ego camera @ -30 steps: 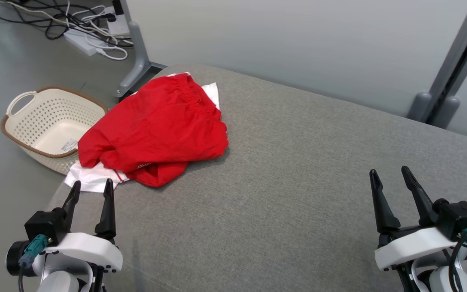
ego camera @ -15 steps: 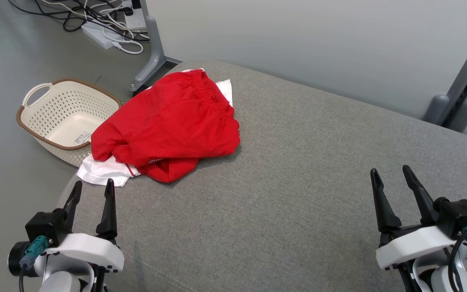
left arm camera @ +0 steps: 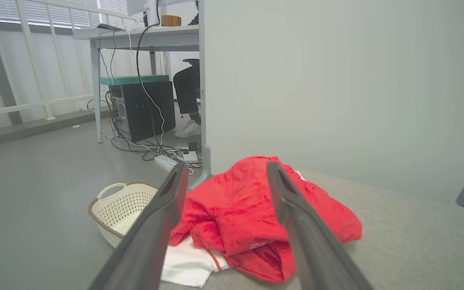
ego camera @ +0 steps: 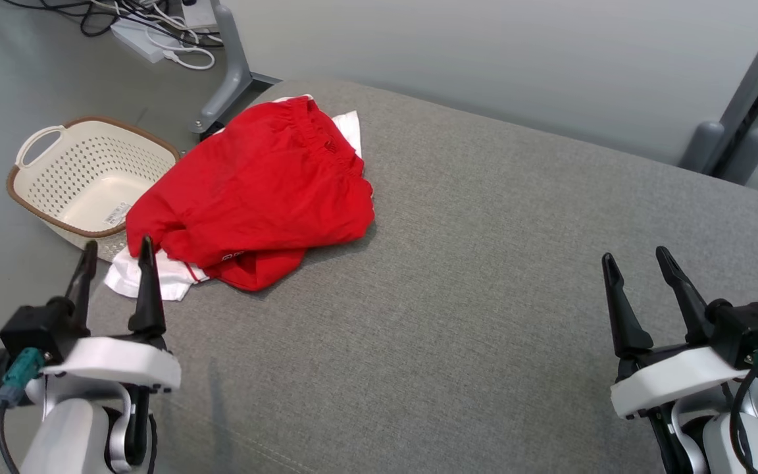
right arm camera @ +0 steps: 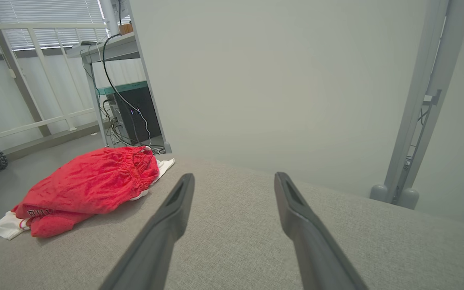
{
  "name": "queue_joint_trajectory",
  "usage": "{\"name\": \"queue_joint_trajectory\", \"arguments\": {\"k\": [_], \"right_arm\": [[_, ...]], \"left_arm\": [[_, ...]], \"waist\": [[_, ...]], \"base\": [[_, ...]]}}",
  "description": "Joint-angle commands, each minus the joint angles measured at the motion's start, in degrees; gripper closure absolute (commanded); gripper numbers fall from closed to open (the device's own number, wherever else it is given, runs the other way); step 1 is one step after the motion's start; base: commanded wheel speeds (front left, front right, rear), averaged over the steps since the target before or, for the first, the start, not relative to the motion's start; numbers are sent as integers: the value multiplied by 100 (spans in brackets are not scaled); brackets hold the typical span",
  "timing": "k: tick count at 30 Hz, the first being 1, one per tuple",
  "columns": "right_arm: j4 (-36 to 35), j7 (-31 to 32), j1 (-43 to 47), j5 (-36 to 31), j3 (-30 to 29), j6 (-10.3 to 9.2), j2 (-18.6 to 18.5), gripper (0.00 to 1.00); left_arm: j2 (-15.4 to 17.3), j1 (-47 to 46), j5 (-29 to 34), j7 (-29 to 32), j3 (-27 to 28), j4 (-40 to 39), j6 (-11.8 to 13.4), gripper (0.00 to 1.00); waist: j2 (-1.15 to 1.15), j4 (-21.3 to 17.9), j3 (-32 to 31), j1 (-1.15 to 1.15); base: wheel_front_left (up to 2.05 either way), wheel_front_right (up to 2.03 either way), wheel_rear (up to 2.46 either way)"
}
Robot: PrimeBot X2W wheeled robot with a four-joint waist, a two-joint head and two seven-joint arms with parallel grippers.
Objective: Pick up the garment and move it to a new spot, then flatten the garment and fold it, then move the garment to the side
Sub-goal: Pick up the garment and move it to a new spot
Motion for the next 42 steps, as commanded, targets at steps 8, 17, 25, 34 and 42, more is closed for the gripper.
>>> {"name": "queue_joint_trajectory", "arguments": {"k": [8,17,25,34,42], "right_arm": [[-372,265,-458,-293,8,13,-44,0],[-403,202,-779,-336,114,13,-44,0],[-345,141,-909,-306,132,13,-42,0],[-197,65,-926,-240,110,13,-43,0],[-48,-83,-777,-129,-30,13,-42,0]], "left_arm": [[8,-1174,-300,52,137,262,-299,0],[149,-2314,-543,555,-160,2213,-883,0],[120,-2891,-780,1092,-539,3608,-1060,0],[289,-3032,-1424,1652,-1469,3970,-1065,100],[663,-3199,-1348,612,-1677,4003,-1066,100]], "waist": [[0,-743,999,0],[0,-1358,1578,0],[0,-1528,1757,0],[0,-1554,1763,0],[0,-1463,1386,0]], "base": [[0,0,0],[0,0,0],[0,0,0],[0,0,0],[0,0,0]]}}
